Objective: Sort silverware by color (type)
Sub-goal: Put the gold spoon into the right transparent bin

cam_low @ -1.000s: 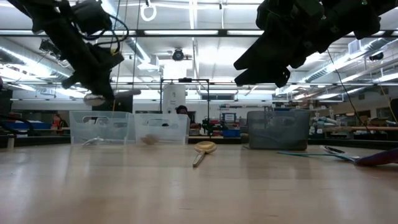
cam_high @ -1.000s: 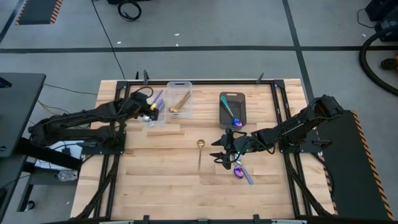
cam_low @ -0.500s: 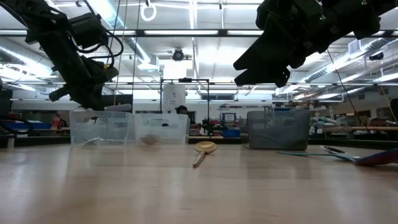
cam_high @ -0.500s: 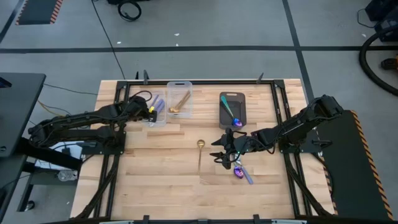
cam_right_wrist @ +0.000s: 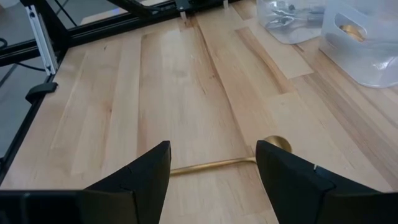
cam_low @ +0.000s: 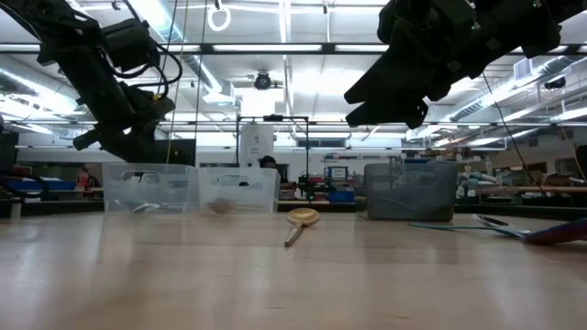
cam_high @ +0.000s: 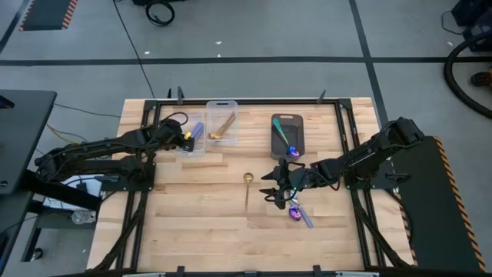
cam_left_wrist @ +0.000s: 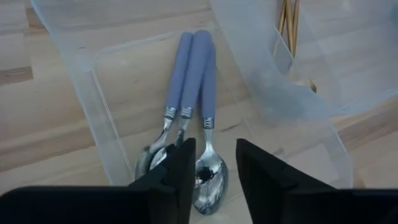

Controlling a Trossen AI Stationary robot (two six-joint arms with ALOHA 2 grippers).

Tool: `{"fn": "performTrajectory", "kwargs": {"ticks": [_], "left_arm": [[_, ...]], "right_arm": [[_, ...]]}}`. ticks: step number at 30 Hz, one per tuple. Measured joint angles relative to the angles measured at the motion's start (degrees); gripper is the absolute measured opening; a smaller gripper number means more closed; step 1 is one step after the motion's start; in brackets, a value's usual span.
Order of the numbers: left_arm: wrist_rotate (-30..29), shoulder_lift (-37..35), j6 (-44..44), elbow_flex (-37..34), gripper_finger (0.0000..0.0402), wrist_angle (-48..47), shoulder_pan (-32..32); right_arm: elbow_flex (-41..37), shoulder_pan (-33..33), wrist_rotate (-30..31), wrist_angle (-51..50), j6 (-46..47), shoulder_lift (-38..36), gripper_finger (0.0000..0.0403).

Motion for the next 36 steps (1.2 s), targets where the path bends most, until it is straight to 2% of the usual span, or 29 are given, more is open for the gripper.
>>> {"fn": "performTrajectory", "kwargs": {"ticks": [4, 8, 11, 15, 20, 24, 29, 36], "left_arm": [[0.7, 0.0, 4.6, 0.0, 0.0142, 2.7, -0.6], [3.5, 0.0, 14.0, 0.0, 0.0148, 11.4, -4.6], [2.5, 0.0, 20.0, 0.0, 0.0148, 17.4, -8.9], [-1.7, 0.0, 25.1, 0.0, 0.0148, 21.3, -16.5], [-9.8, 1.4, 25.2, 0.1, 0.0148, 22.3, -26.4], [-14.5, 4.5, 23.6, 0.1, 0.0148, 23.1, -32.5], [-16.4, 9.0, 21.9, 0.1, 0.0148, 26.0, -36.6], [-16.6, 15.0, 22.0, 3.7, 0.0148, 26.2, -39.2]], "right_arm": [[-0.3, 0.0, 0.0, 0.0, 0.0, 0.0, 0.0245], [-0.6, -0.1, 0.2, -0.6, -0.1, 0.0, 0.0245], [-0.6, -0.1, 0.2, -2.4, -0.1, 0.0, 0.0244], [-0.4, -0.1, 0.4, -8.2, 1.5, 0.0, 0.0240], [1.4, 0.6, 3.5, -17.4, 5.2, 0.0, 0.0230], [1.6, 2.4, 6.1, -20.6, 8.2, 0.0, 0.0220], [1.6, 4.3, 8.6, -24.9, 12.8, 0.0, 0.0213], [1.6, 5.4, 8.7, -27.9, 16.6, 0.0, 0.0212]]}}
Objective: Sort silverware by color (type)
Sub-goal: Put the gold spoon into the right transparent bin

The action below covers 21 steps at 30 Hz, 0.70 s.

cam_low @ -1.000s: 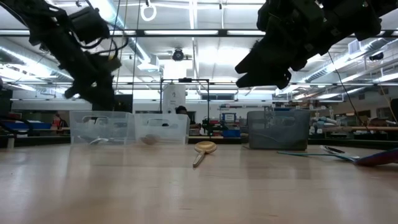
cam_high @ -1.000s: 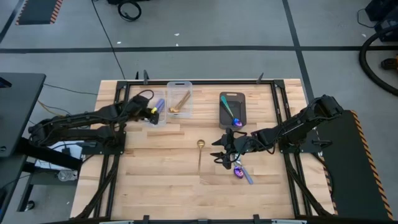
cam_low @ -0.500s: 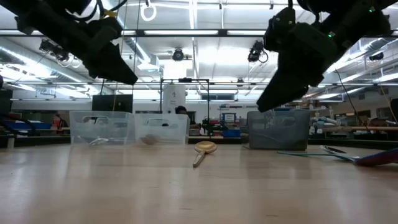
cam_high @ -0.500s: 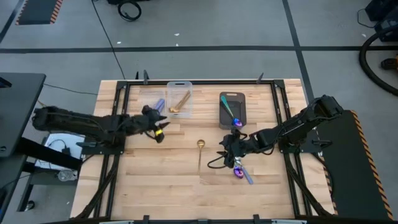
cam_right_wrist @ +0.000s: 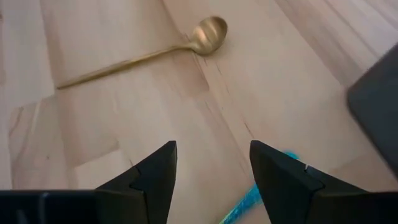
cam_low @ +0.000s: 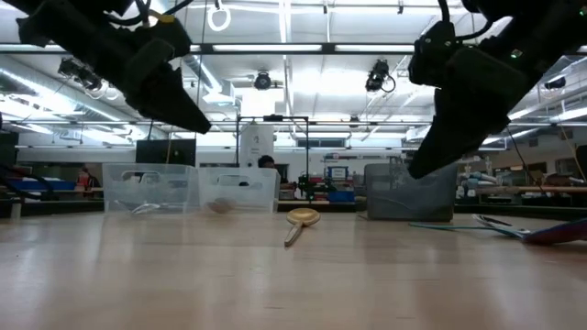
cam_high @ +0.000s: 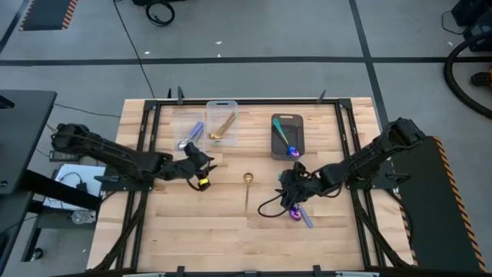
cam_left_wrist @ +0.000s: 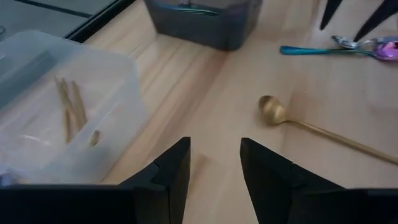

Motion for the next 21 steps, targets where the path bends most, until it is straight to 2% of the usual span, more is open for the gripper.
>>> {"fn": "performTrajectory", "kwargs": {"ticks": [11, 21], "left_arm": [[0.6, 11.4, -2.6, 8.6, 0.0148, -1.1, -2.7], [2.1, 24.0, -8.0, 17.8, 0.0148, -6.3, -3.0]], "right_arm": [[0.0, 0.5, -2.5, -11.2, 8.3, 0.0, 0.0212], [0.0, 0.9, 3.1, -12.6, 9.1, 0.0, 0.0212]]}}
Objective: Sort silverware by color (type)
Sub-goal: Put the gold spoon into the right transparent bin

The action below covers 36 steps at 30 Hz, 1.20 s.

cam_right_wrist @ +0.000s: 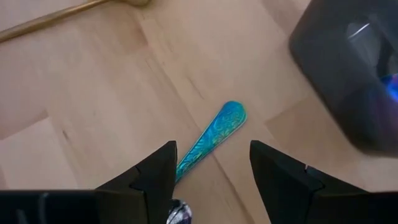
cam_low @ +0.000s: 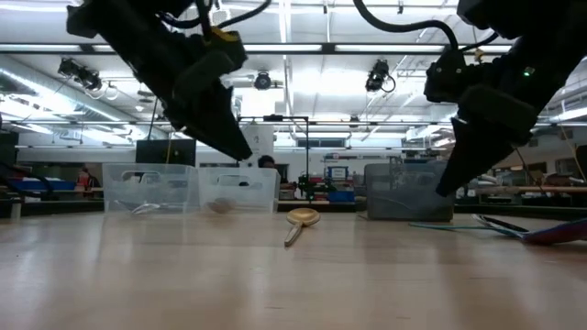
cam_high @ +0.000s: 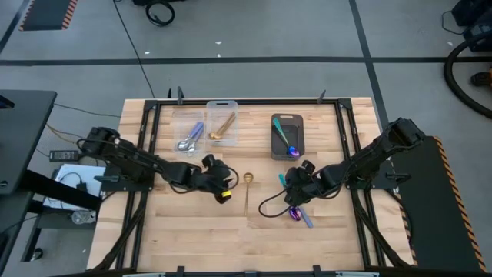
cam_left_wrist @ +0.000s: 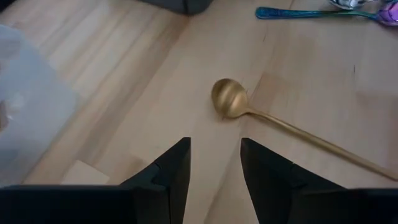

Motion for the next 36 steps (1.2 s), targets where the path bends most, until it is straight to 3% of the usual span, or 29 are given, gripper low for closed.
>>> {"fn": "performTrajectory", "kwargs": {"ticks": [10, 19, 29, 36], "left_arm": [[0.1, 7.5, -14.7, 5.3, 0.0149, -0.2, 0.0], [2.5, 8.7, -14.2, 5.4, 0.0158, 1.1, -0.5], [1.1, 9.9, -16.2, 5.8, 0.0236, 3.8, -2.4], [-3.3, 14.9, -15.8, 13.7, 0.0239, -2.2, -3.0]], "right_arm": [[0.0, 0.6, 7.8, 2.9, -0.2, 0.0, 0.0212], [0.0, 0.6, 8.8, 6.2, -3.5, 0.0, 0.0212], [0.0, 0.6, 9.0, 6.8, -3.7, 0.0, 0.0212], [0.0, 0.6, 9.2, 7.4, -3.9, 0.0, 0.0212]]}}
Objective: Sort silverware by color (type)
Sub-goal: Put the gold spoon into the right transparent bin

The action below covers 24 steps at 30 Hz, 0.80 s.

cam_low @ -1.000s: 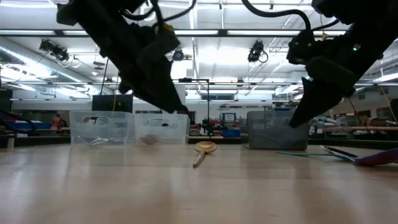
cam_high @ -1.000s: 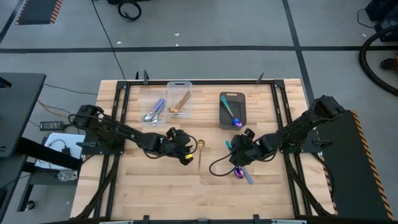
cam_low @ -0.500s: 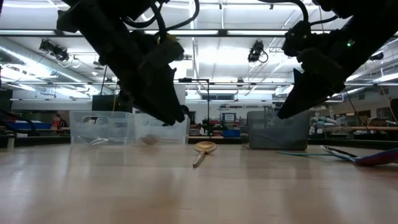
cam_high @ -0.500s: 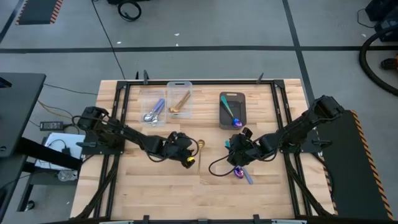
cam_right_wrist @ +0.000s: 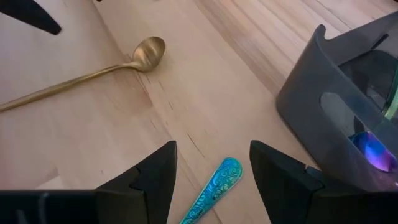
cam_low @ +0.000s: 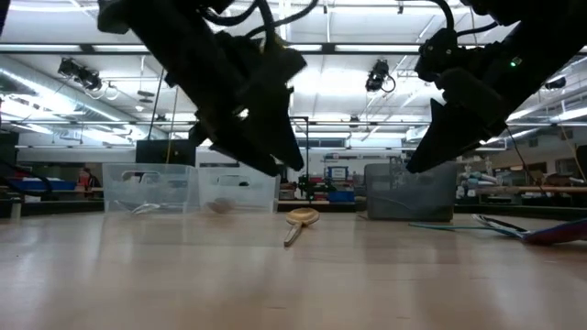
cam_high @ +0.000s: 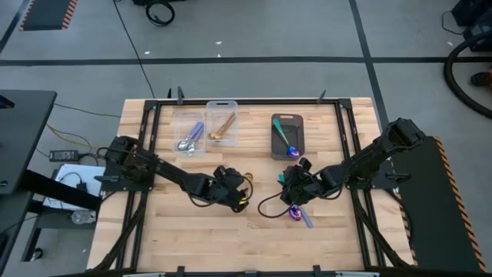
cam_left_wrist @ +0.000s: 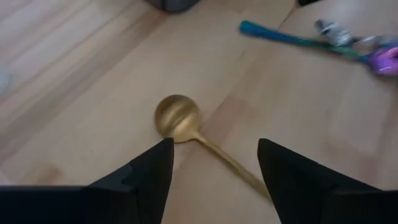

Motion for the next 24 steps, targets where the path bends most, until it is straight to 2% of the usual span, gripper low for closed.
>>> {"fn": "performTrajectory", "kwargs": {"ticks": [4, 12, 24], "left_arm": [[-1.0, 3.5, -0.1, 3.7, 0.0238, -2.4, 0.5], [2.8, 8.3, -2.0, 5.6, 0.0232, -2.1, 1.8], [5.3, 12.2, 0.3, 5.9, 0.0169, -3.9, 2.6]], "right_arm": [[0.0, 0.0, 0.0, 0.7, -0.8, 0.0, 0.0212], [0.0, 0.2, 0.0, 2.0, -2.1, 0.0, 0.0212], [0.0, 0.3, 0.0, 3.1, -3.4, 0.0, 0.0210]]}}
